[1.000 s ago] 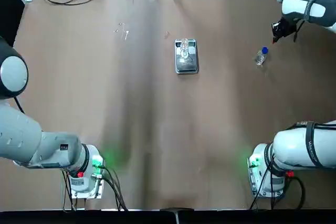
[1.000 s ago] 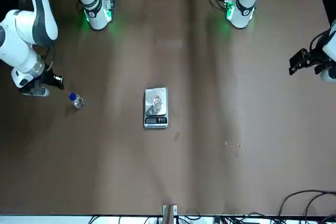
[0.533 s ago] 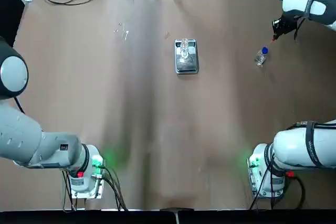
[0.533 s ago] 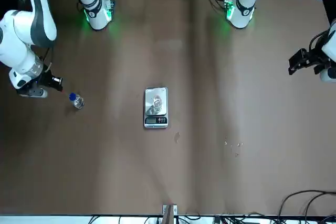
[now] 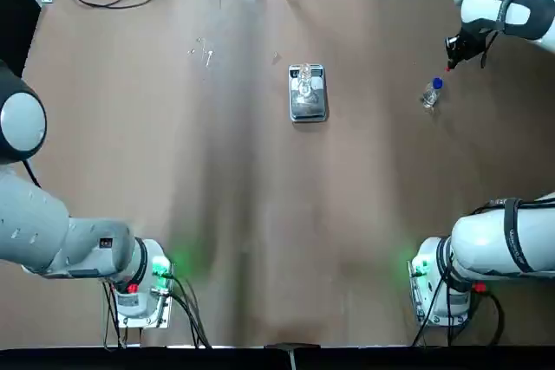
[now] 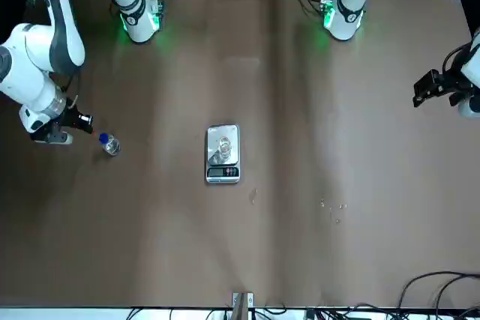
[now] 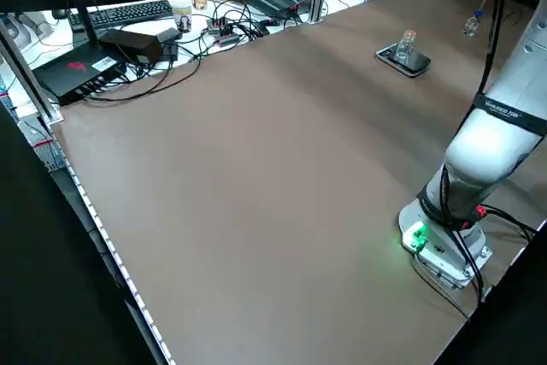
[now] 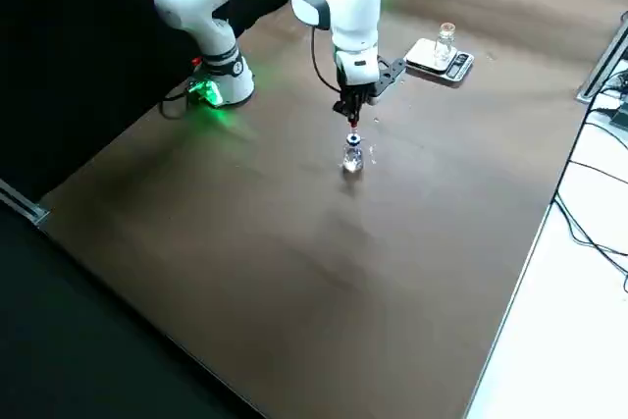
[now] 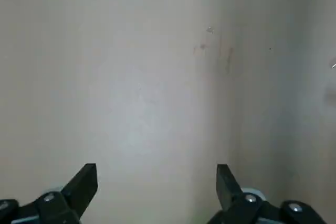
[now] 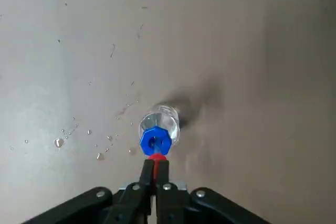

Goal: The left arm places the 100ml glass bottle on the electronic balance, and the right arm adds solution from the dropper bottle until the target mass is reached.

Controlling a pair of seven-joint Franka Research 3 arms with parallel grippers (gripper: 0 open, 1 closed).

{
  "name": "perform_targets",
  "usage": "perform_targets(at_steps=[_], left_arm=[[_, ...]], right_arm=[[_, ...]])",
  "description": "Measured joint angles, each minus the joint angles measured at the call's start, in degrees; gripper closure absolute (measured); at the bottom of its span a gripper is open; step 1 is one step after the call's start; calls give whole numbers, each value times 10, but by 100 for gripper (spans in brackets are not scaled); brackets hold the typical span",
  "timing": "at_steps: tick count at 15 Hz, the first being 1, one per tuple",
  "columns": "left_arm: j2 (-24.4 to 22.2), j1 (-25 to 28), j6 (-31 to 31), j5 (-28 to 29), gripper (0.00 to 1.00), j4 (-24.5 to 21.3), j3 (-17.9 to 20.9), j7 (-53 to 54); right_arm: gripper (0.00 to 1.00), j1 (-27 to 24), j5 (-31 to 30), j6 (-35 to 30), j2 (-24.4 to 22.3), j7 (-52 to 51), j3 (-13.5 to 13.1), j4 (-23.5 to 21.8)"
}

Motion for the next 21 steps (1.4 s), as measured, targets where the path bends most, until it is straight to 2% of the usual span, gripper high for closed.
perform_targets(at_steps=[3, 10, 14, 16, 17, 21], left_arm=[[0, 0, 0, 0, 0, 0, 0, 0], [0, 0, 0, 0, 0, 0, 0, 0], [0, 0, 0, 0, 0, 0, 0, 0], [0, 0, 0, 0, 0, 0, 0, 0], [0, 0, 0, 0, 0, 0, 0, 0], [0, -2, 0, 0, 0, 0, 0, -12]], right_arm=[[90, 0, 0, 4, 5, 0, 2, 1], [30, 0, 0, 5, 8, 0, 2, 9], [25, 0, 0, -3, 8, 0, 2, 24], [21, 0, 0, -39, 8, 0, 3, 54], [18, 0, 0, -93, 8, 0, 5, 104], [11, 12, 15, -214, 6, 0, 11, 212]])
